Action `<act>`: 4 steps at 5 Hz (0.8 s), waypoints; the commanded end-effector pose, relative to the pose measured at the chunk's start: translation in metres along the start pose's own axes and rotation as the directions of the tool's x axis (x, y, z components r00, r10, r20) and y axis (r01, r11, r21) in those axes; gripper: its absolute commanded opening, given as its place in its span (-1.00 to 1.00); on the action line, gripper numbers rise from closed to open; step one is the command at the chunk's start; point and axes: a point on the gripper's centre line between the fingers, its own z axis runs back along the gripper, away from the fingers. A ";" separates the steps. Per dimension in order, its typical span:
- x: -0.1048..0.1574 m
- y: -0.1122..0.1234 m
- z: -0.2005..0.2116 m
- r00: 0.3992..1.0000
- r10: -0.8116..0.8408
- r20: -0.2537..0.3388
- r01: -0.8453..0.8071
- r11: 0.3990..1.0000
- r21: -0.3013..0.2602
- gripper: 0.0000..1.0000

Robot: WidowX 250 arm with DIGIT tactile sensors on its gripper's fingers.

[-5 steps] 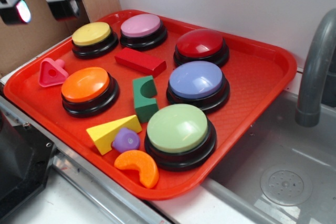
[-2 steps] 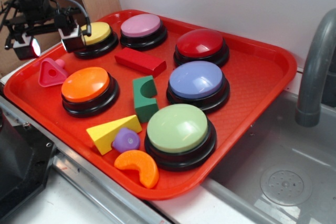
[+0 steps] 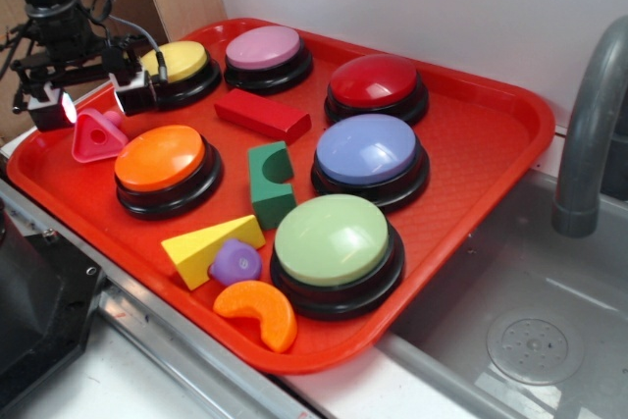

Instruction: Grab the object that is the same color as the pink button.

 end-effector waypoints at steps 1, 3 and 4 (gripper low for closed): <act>0.001 0.016 -0.009 0.999 0.008 -0.037 -0.009 0.999 -0.043 1.00; 0.003 0.022 -0.013 0.999 0.027 -0.044 -0.031 0.994 -0.104 -1.00; 0.002 0.018 -0.011 0.998 0.015 -0.057 -0.022 0.993 -0.115 -1.00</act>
